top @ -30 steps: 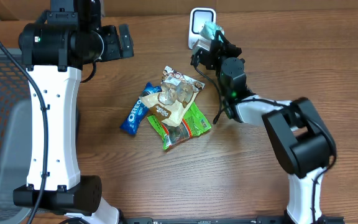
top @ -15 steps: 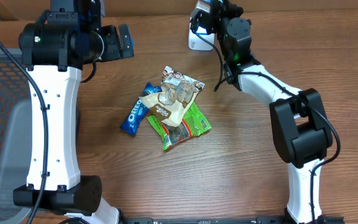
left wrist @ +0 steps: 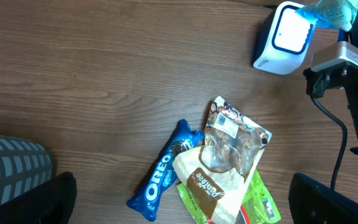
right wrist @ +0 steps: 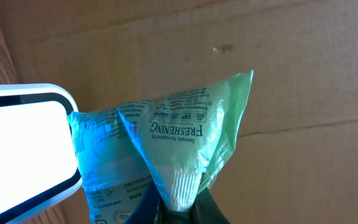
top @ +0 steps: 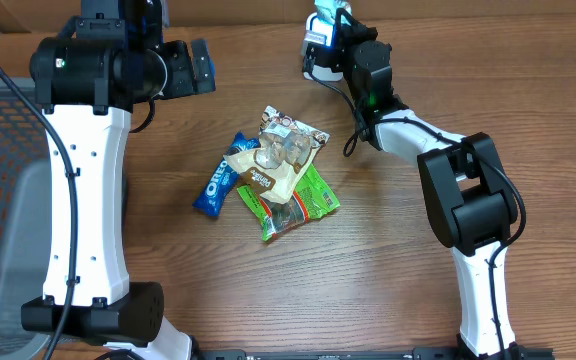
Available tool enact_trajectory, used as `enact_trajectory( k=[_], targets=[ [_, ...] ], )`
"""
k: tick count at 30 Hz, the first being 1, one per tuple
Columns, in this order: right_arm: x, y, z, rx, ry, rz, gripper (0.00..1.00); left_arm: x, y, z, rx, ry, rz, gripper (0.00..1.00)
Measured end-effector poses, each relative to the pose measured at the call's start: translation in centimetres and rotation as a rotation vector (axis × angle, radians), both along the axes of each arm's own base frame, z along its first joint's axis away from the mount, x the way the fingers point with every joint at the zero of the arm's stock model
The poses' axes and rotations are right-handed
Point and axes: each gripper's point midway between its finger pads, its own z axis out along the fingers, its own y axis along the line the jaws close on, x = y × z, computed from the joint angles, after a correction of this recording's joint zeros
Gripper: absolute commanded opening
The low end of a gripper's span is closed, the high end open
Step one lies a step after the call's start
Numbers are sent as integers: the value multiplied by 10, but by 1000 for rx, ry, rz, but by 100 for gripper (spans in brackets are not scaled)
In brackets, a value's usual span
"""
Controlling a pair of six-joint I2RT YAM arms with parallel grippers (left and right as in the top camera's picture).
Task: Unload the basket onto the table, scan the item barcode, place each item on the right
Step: 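Carry the tissue pack up to the white scanner and hold it there, then move the tissue pack to the table's right edge and release it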
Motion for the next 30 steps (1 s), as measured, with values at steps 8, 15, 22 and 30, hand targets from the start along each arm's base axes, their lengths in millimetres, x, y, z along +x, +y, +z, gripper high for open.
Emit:
enact_trajectory(
  k=[8, 15, 22, 30],
  targets=[
    [1, 0, -3, -4, -3, 0, 4, 0, 0, 0, 0, 0, 0, 100],
    [1, 0, 2, 4, -25, 0, 4, 0, 0, 0, 0, 0, 0, 100],
    [1, 0, 2, 4, -24, -3, 4, 0, 0, 0, 0, 0, 0, 100],
    [-17, 9, -22, -83, 190, -26, 4, 0, 0, 0, 0, 0, 0, 100]
  ],
)
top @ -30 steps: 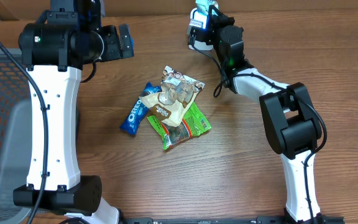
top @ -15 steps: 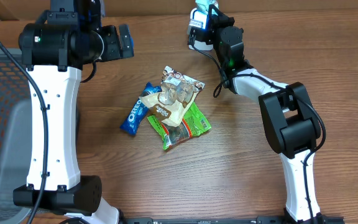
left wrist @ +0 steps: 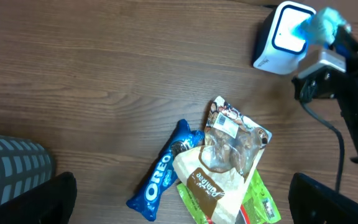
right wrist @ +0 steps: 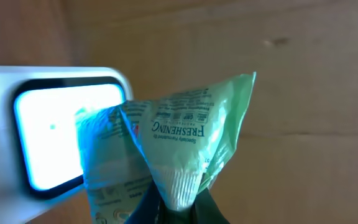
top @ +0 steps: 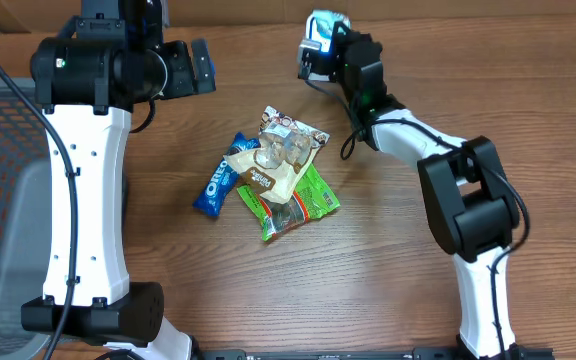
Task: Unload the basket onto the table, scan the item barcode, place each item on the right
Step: 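Move the tissue pack to the table's right edge and release it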
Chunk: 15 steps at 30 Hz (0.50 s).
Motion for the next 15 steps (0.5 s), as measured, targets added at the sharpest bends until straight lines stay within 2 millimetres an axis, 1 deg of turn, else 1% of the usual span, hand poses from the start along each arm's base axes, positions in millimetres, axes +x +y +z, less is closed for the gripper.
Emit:
enact_trajectory(
  k=[1, 2, 3, 4, 6, 7, 9, 10, 11, 12, 13, 14, 15],
  targets=[
    [-4, 1, 2, -3, 20, -1, 4, 0, 0, 0, 0, 1, 0, 100],
    [-14, 4, 9, -7, 66, 1, 4, 0, 0, 0, 0, 1, 0, 100],
    [-21, 6, 20, 12, 87, 0, 4, 0, 0, 0, 0, 2, 0, 100],
    [-36, 10, 56, 67, 89, 1, 4, 0, 0, -1, 0, 2, 0, 100],
    [-62, 5, 78, 108, 178, -15, 4, 0, 0, -1, -1, 2, -1, 100],
    [-76, 0, 92, 141, 209, -30, 4, 0, 0, -1, -2, 2, -2, 100],
    [-99, -7, 113, 216, 260, -60, 4, 0, -1, -1, -3, 2, -2, 100],
    [-120, -14, 124, 279, 314, -87, 4, 0, -1, -1, -4, 4, -3, 100],
    [-146, -20, 127, 375, 415, -130, 4, -1, -1, -1, -3, 5, -2, 100],
    [-156, -22, 128, 413, 452, -146, 4, 0, -1, -1, -4, 3, -3, 100],
    [-175, -26, 128, 509, 529, -193, 4, -1, -1, -1, -4, 4, -3, 100],
    [-196, -30, 123, 620, 625, -259, 4, 0, -1, -1, -5, 3, -4, 100],
    [-206, -32, 120, 687, 678, -306, 4, 0, -1, -1, -6, 4, -4, 100]
  ],
)
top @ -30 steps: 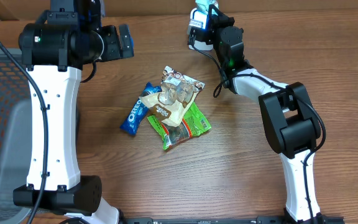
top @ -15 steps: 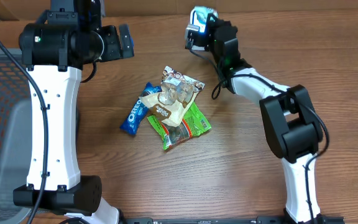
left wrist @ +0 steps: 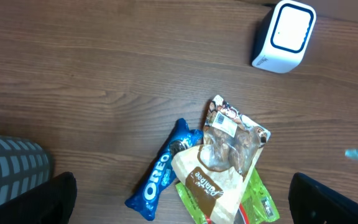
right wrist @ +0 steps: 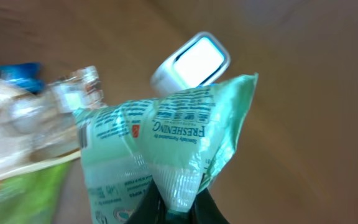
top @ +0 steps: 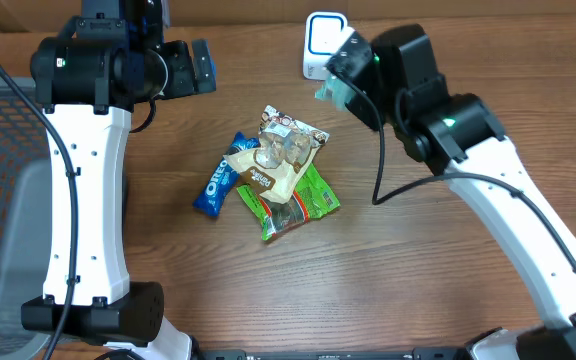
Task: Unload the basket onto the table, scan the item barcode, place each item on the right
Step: 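Move the tissue pack to the table's right edge and release it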
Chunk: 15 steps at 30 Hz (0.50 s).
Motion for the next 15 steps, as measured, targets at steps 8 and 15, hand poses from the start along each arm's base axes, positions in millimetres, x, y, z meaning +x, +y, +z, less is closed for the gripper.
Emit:
enact_trajectory(
  k=[8, 15],
  targets=[
    [-2, -139, -59, 383, 292, -820, 4, 0, 0, 0, 0, 0, 0, 100],
    [-16, -254, -153, 522, 329, -1278, 4, 0, 0, 0, 0, 0, 0, 100]
  ],
)
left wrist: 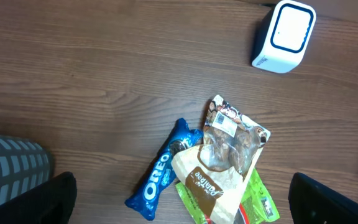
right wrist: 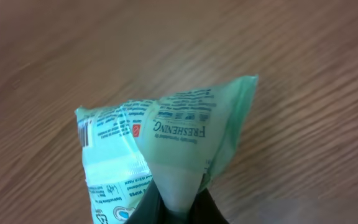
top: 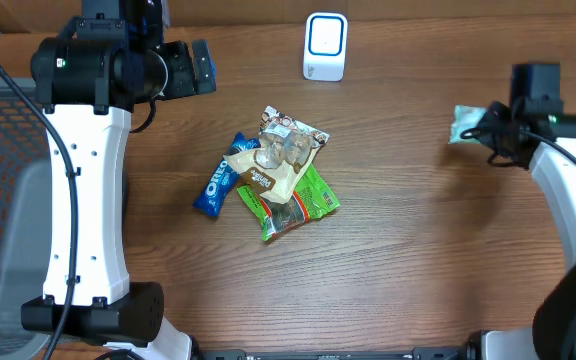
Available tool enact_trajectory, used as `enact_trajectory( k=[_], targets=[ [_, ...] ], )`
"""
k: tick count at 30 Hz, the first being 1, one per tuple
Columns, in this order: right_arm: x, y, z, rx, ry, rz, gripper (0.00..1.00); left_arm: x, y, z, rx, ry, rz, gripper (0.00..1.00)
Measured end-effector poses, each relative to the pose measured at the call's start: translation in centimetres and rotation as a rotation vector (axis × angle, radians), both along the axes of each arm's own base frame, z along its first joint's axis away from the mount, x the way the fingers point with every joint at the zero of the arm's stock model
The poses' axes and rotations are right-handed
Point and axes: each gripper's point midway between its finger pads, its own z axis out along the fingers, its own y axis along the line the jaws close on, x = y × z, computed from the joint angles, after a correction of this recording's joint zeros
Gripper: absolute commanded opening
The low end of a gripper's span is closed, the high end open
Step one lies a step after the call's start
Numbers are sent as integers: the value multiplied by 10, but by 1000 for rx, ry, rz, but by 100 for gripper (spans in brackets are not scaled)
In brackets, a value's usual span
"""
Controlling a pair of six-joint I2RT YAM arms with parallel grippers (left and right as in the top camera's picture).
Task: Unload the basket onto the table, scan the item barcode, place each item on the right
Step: 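Move the tissue pack to the table's right edge and release it, then reach the right gripper to the pile and grasp the dried mushroom bag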
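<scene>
My right gripper (right wrist: 178, 208) is shut on a pale green wipes packet (right wrist: 166, 143), held over the right side of the table, where the overhead view shows the packet (top: 468, 124) beside the right gripper (top: 492, 130). The white barcode scanner (top: 325, 45) stands at the back centre, also seen as the scanner (left wrist: 284, 36) in the left wrist view. My left gripper (left wrist: 182, 199) hangs open high above the pile, its fingers (left wrist: 39, 199) far apart at the frame's lower corners.
A pile of snack packs lies mid-table: a blue Oreo pack (top: 215, 186), a clear and brown pouch (top: 280, 150) and a green packet (top: 303, 200). A grey mesh basket sits off the table's left edge.
My right arm has moved the green packet from near the scanner at the back centre to the far right of the table. The left arm and the pile are unchanged.
My right gripper held the green packet right at the scanner's lit face, and a second later it was pressed closer in front of the window. Then it was away from the scanner, above the pile's right edge. Now it holds the packet over the table's right side.
</scene>
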Motion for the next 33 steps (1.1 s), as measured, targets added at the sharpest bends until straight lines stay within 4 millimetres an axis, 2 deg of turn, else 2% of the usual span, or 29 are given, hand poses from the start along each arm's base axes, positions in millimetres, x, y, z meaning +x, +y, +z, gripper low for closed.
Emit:
enact_trajectory(
  k=[3, 4, 7, 9, 14, 17, 19, 21, 22, 25, 26, 27, 29, 33],
  targets=[
    [-7, -24, -33, 32, 16, -82, 6, 0, 0, 0, 0, 0, 0, 100],
    [-8, -33, -40, 40, 6, -111, 19, 0, 0, 0, 0, 0, 0, 100],
    [-6, -44, -43, 49, -13, -146, 56, 0, 0, 0, 0, 0, 0, 100],
    [-7, -48, -43, 53, -12, -163, 77, 0, 0, 0, 0, 0, 0, 100],
    [-8, -43, -45, 79, -4, -119, 91, 0, 0, 0, 0, 0, 0, 100],
    [-1, -14, -35, 192, -16, 34, 87, 0, 0, 0, 0, 0, 0, 100],
    [14, 9, -18, 288, -95, 139, 84, 0, 0, 0, 0, 0, 0, 100],
    [32, 53, 13, 417, -213, 302, 84, 0, 0, 0, 0, 0, 0, 100],
    [34, 71, 20, 453, -226, 341, 84, 0, 0, 0, 0, 0, 0, 100],
    [32, 119, 23, 516, -200, 395, 91, 0, 0, 0, 0, 0, 0, 100],
    [30, 145, 22, 532, -182, 409, 94, 0, 0, 0, 0, 0, 0, 100],
    [29, 154, 22, 535, -176, 412, 95, 0, 0, 0, 0, 0, 0, 100],
    [28, 200, 25, 560, -173, 420, 97, 0, 0, 0, 0, 0, 0, 100],
    [28, 245, 18, 595, -167, 423, 98, 0, 0, 0, 0, -1, 0, 100]
  ],
)
